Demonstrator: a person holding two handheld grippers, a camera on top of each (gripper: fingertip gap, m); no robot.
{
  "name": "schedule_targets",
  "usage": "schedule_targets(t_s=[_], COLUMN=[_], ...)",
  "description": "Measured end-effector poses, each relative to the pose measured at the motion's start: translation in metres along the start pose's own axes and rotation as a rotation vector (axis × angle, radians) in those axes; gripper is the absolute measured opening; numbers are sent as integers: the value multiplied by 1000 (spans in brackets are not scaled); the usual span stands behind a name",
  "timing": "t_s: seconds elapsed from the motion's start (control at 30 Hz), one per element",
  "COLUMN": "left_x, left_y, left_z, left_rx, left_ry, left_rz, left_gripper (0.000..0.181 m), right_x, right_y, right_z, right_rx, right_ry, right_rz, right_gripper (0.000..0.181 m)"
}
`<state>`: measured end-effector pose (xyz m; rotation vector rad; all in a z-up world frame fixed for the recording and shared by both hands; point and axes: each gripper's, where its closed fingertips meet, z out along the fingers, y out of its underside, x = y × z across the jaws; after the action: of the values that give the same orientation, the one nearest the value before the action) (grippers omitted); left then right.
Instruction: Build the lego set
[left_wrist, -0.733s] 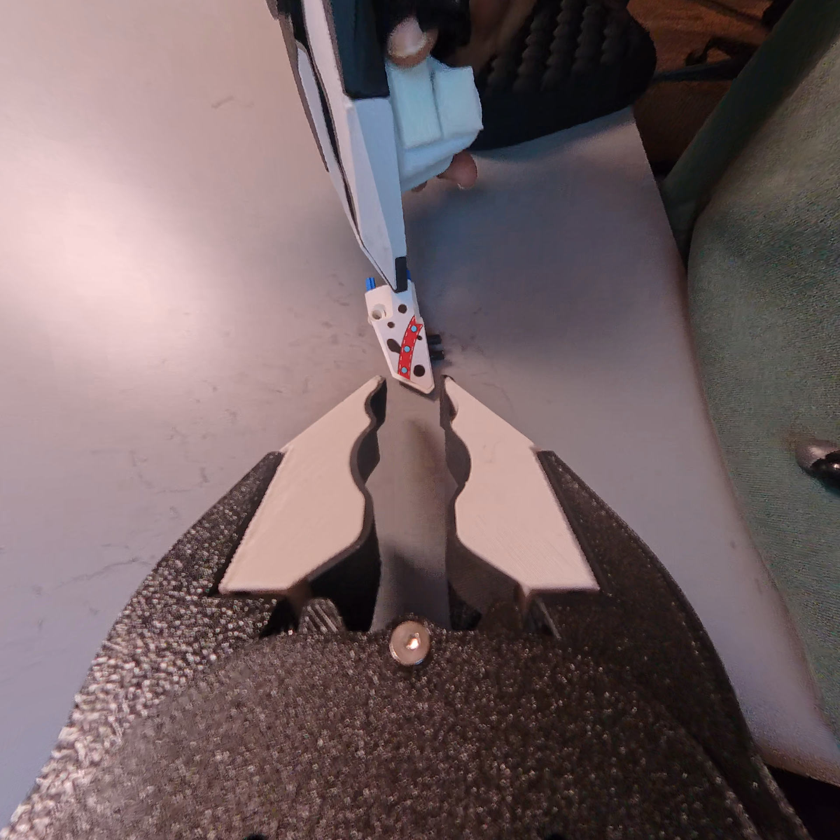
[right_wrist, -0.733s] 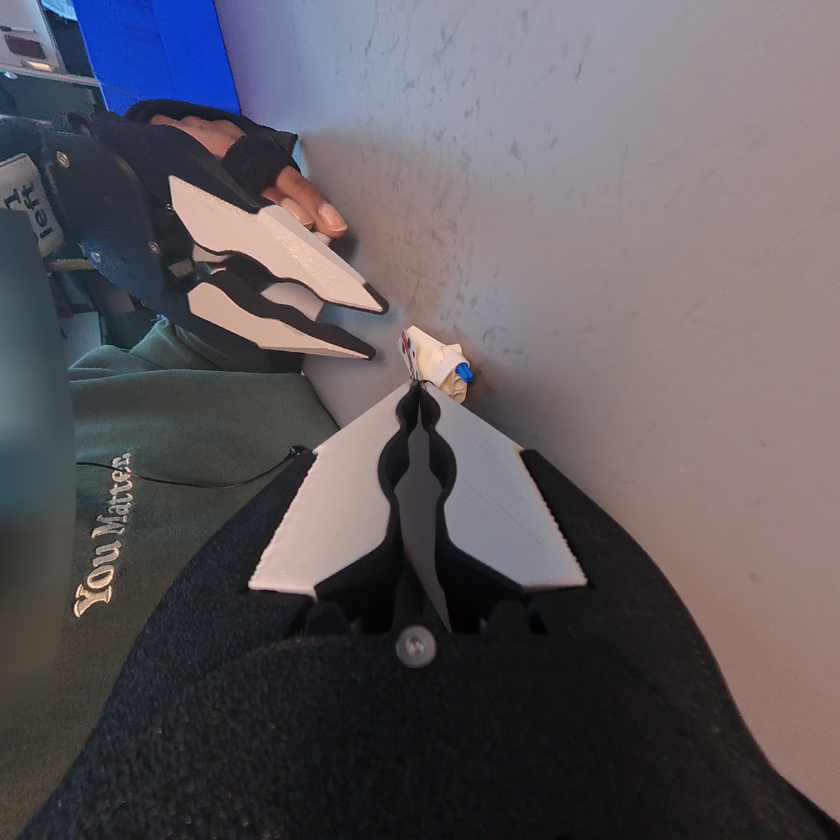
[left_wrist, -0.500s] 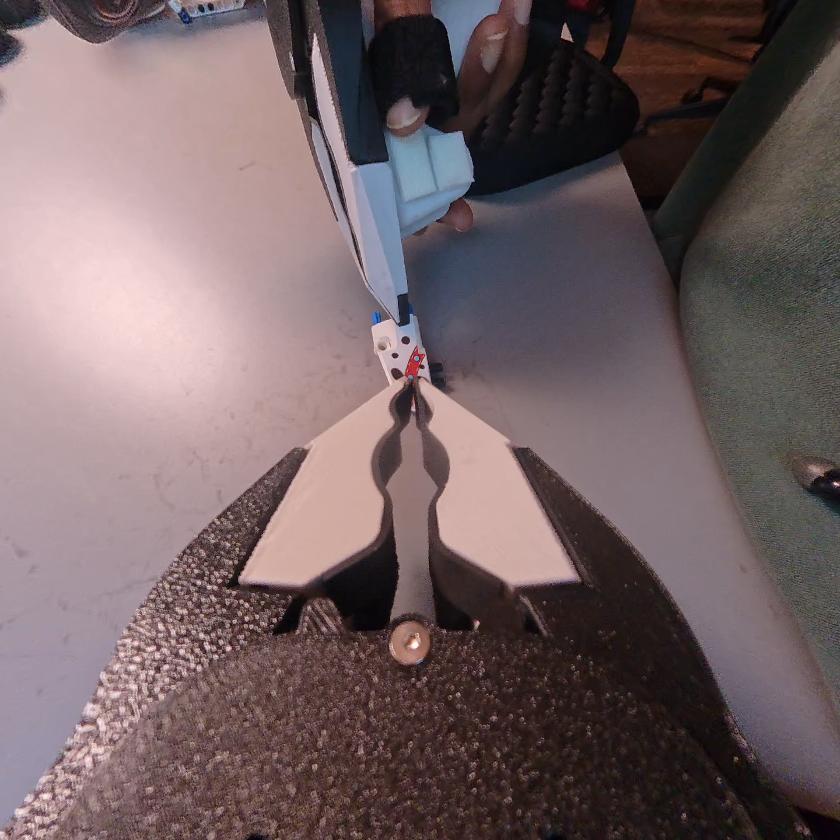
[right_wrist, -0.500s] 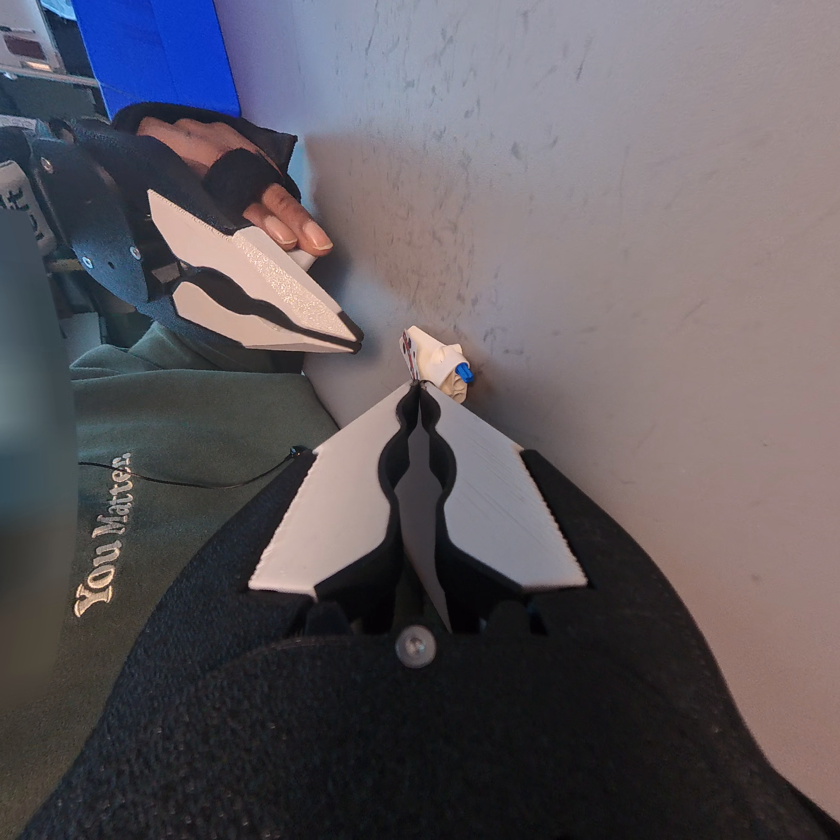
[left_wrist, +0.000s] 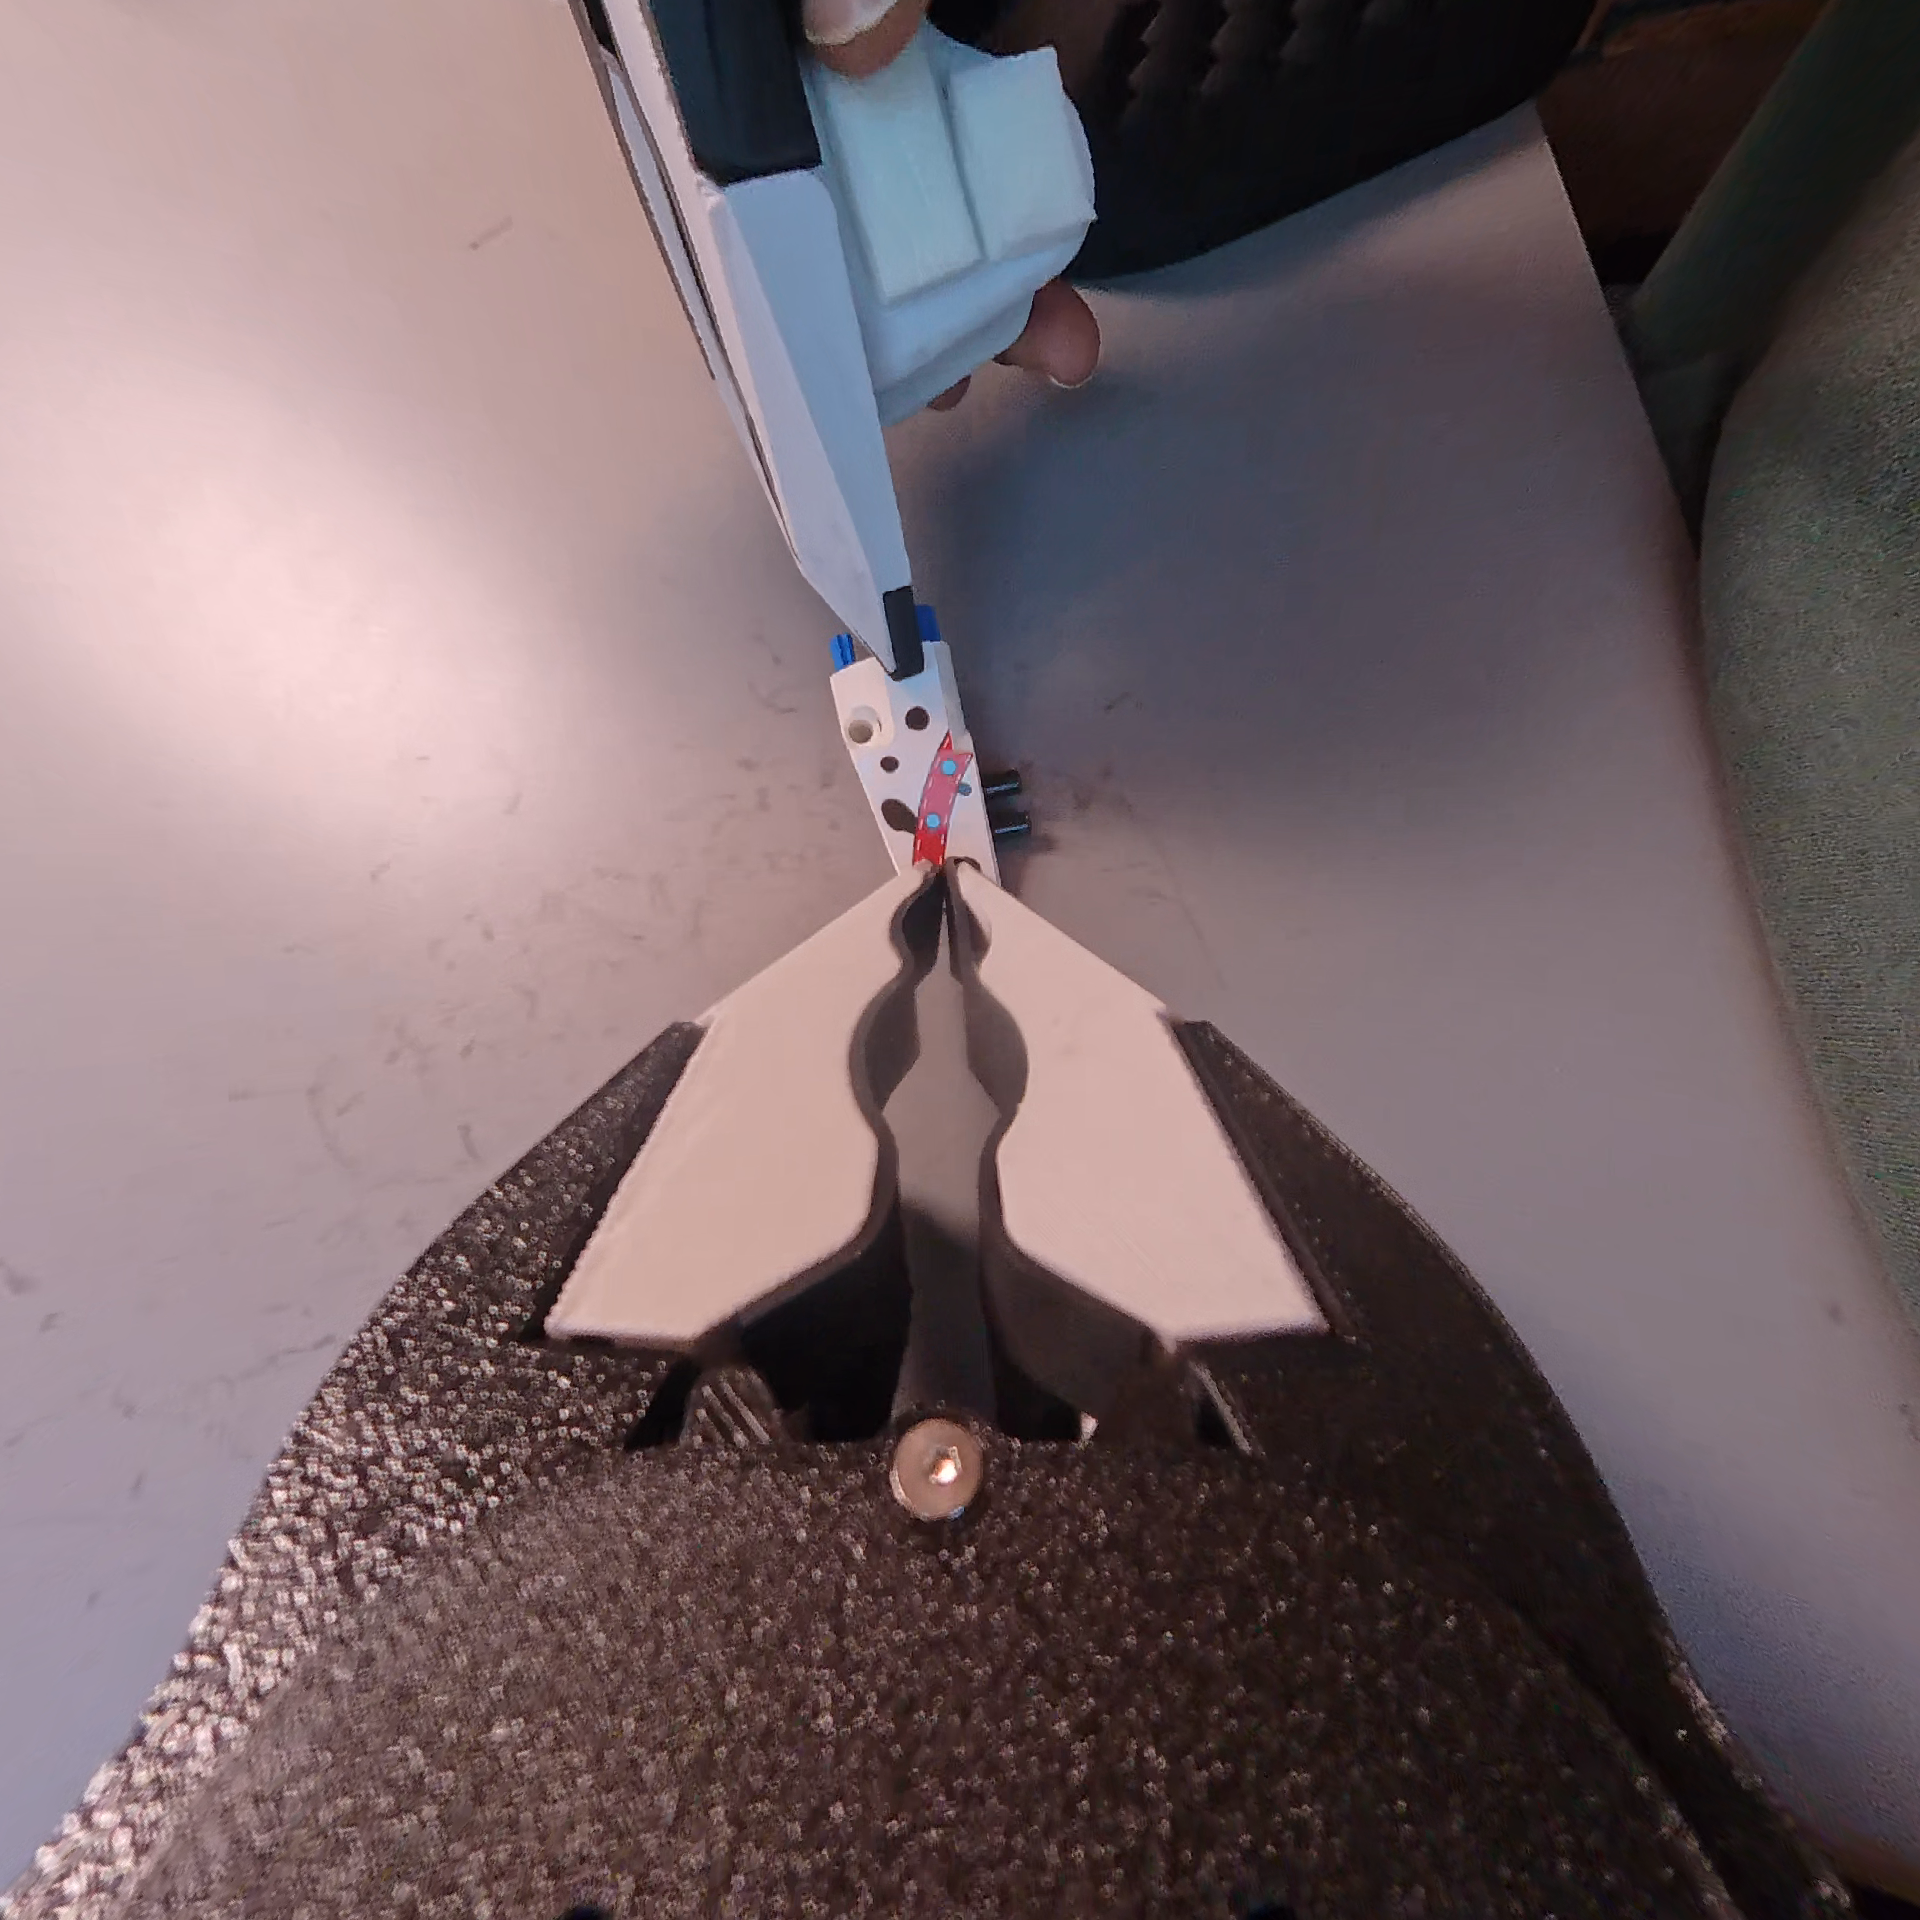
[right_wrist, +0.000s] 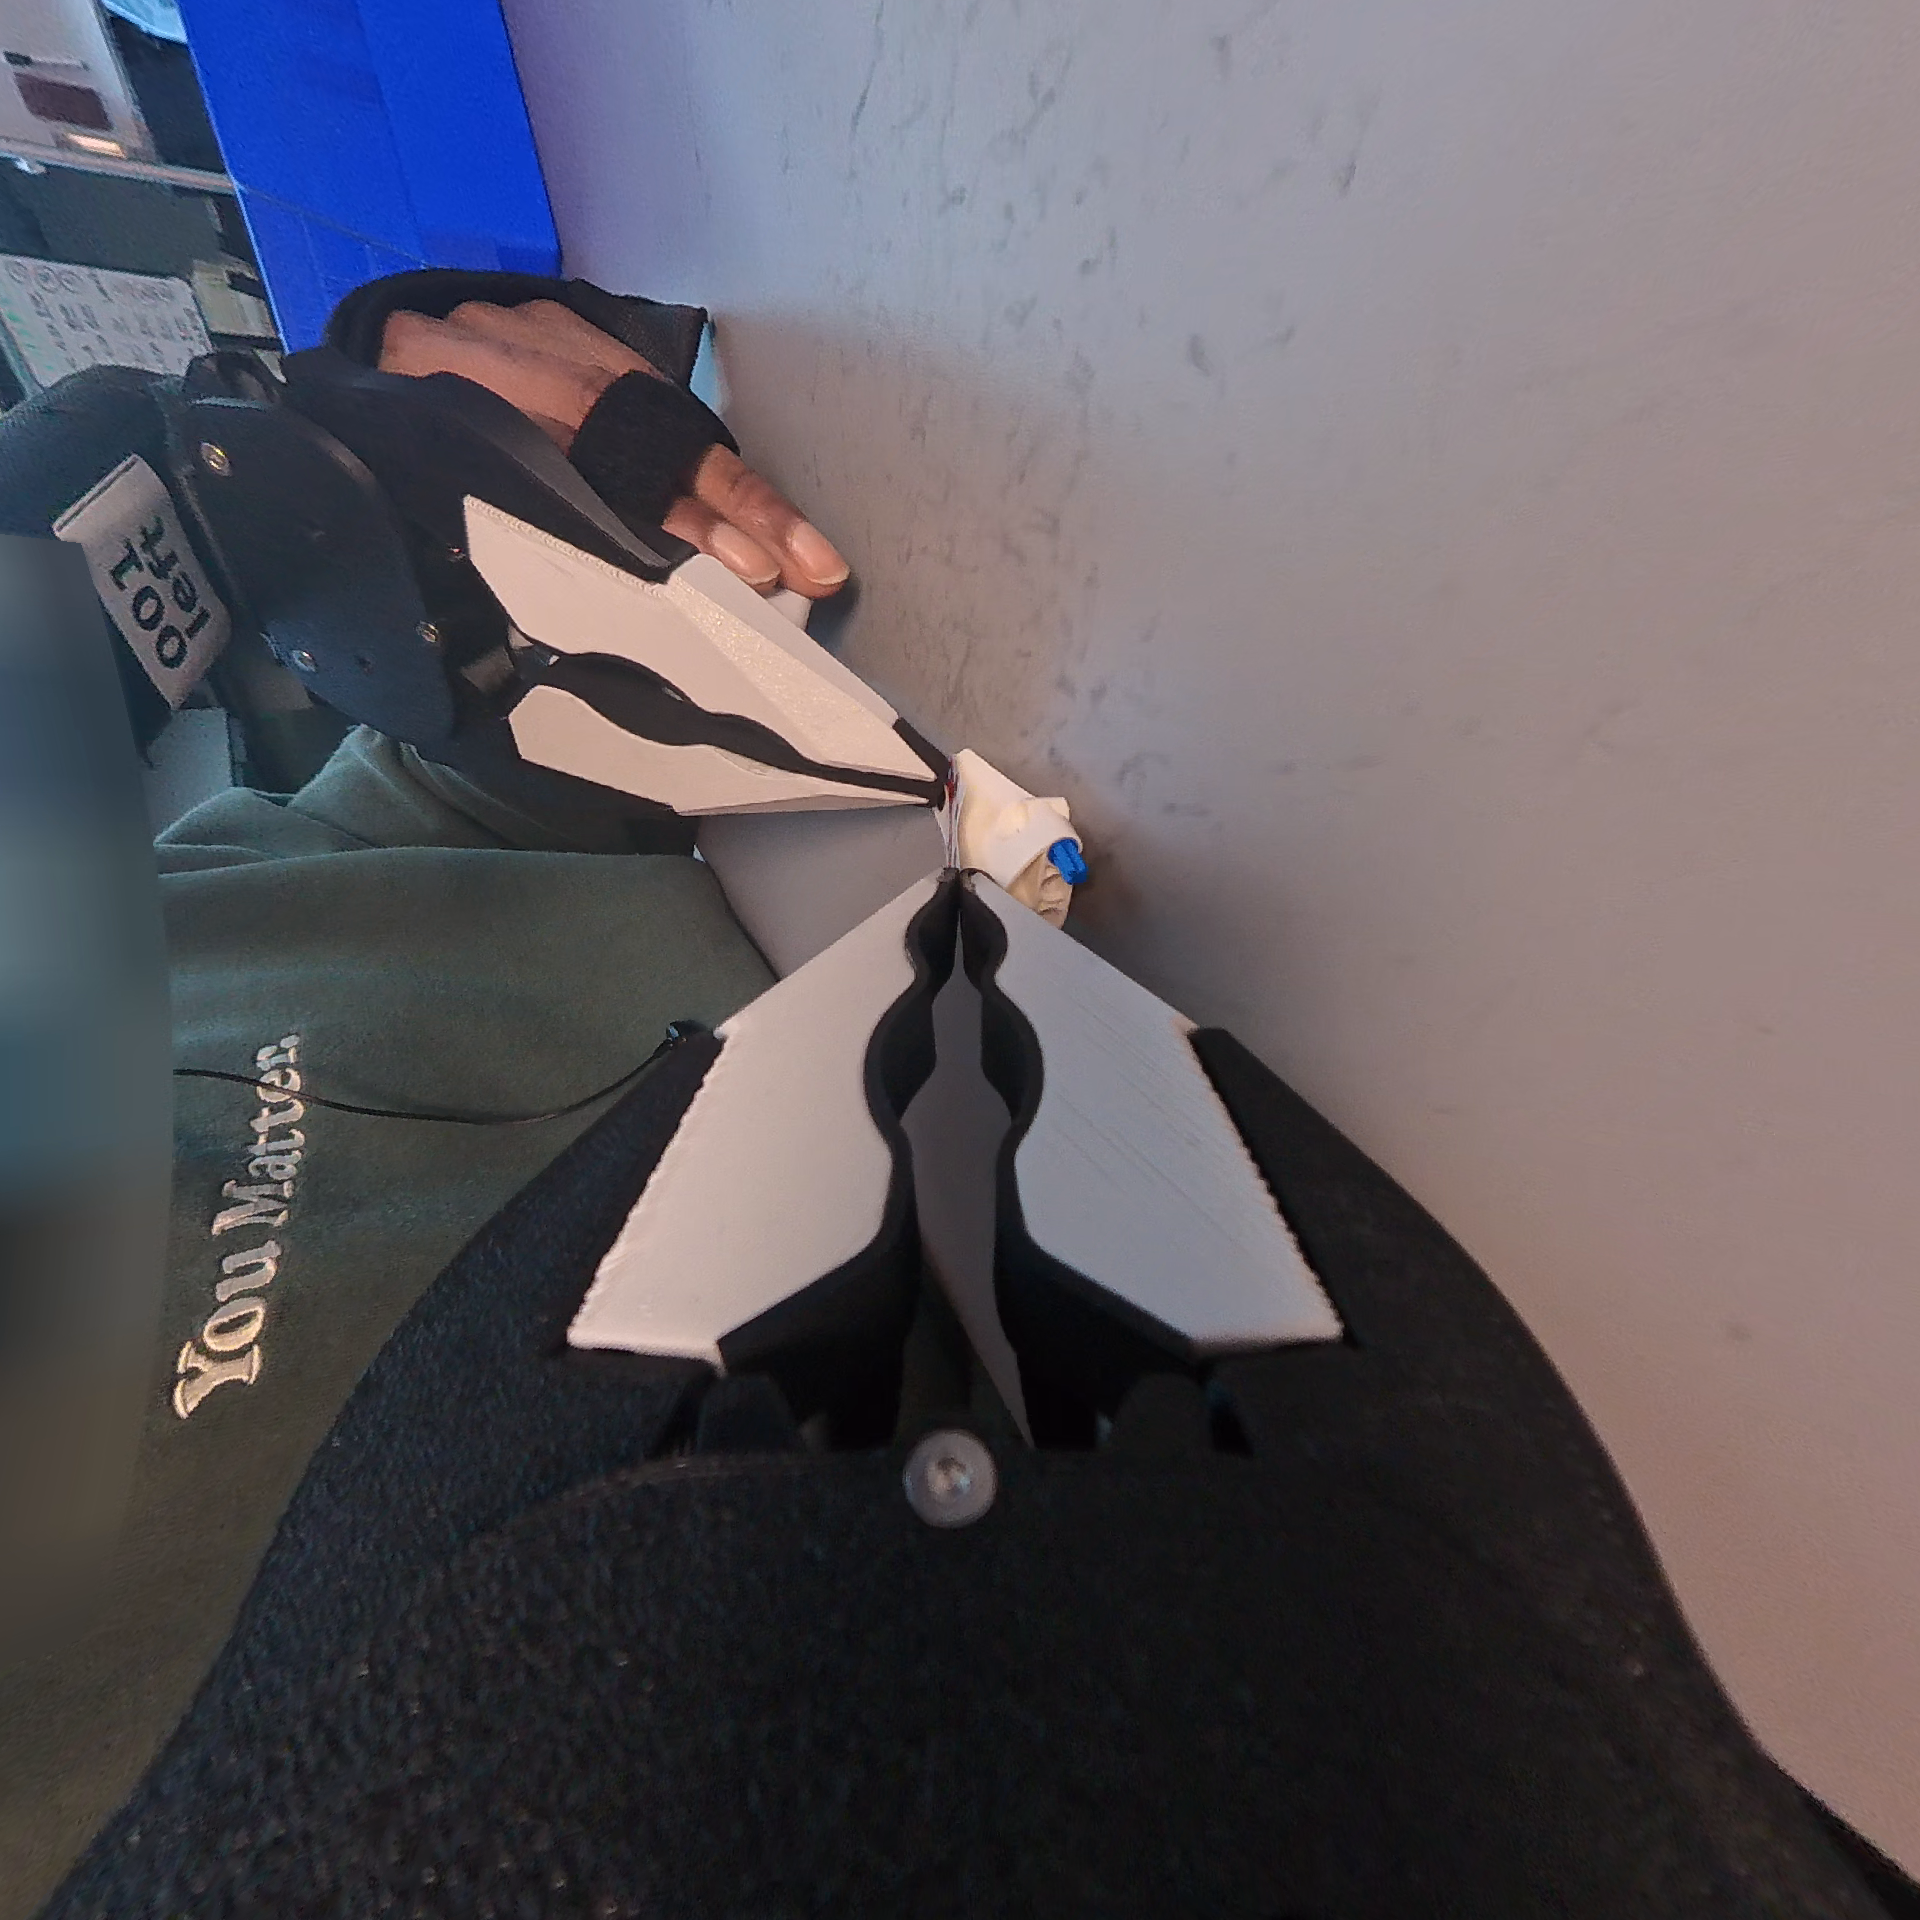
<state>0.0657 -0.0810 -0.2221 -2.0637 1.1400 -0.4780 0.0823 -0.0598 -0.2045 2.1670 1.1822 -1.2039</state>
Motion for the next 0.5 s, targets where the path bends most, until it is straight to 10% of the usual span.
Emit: schedule_targets(t_s=[0.5], left_x=[-3], left_y=[-8], left_z=[-8], left_rx=[66], left_ry=[26], left_rz=[-88], left_gripper=[23], right_x=[-1], right_y=[1], right_z=[-3], right_rx=[16], right_ry=[10], right_rz=[-24], right_gripper=[3])
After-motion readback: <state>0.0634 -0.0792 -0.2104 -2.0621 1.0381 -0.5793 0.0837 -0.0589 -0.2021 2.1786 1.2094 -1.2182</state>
